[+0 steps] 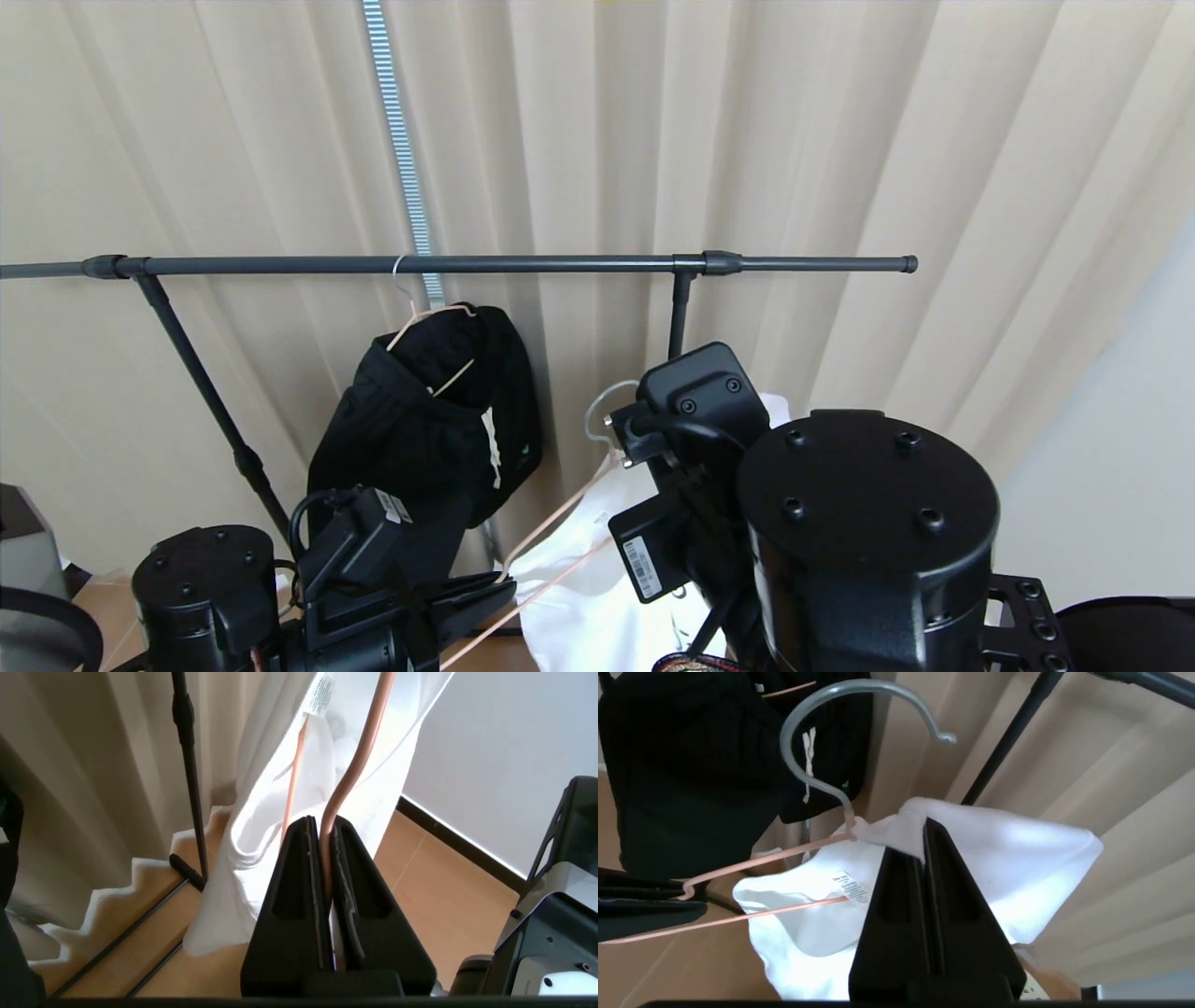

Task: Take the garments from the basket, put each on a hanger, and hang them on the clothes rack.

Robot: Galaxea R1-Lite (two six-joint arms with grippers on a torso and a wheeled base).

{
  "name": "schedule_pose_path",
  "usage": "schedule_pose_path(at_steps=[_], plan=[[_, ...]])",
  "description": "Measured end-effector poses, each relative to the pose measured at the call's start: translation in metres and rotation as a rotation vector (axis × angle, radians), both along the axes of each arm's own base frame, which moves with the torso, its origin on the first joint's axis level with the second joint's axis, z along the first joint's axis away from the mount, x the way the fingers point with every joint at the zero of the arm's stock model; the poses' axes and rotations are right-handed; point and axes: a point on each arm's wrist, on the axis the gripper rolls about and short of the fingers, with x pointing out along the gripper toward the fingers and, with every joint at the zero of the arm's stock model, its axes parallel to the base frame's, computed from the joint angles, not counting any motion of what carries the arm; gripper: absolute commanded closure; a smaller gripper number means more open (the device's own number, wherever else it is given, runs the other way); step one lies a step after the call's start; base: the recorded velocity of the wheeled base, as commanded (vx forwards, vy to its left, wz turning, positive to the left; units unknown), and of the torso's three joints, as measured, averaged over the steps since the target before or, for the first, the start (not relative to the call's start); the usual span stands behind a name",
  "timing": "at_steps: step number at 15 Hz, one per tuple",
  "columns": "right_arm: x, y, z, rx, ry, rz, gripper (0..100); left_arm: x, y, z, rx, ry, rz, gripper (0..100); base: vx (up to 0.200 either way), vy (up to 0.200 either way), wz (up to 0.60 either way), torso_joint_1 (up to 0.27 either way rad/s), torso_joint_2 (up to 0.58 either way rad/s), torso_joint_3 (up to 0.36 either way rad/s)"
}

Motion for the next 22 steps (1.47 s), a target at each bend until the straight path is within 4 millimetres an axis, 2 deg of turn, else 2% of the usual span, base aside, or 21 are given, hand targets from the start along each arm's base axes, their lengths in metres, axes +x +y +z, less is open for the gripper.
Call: schedule_pose_path(at_steps=[15,22], plan=[[0.011,-0.005,0.001,0.004,-0.003,-0.039,100,-0.001,0.0,0.001,-0.002,-0.003,-0.002,100,0.0,0.0,0.0,0.0,0.0,0.0],[0.02,-0.002,0.004,0.03,-0.011,-0.055,100,-0.003,0.0,0.008,-0.031,-0.015,-0.002,100,0.0,0.0,0.0,0.0,0.0,0.0]])
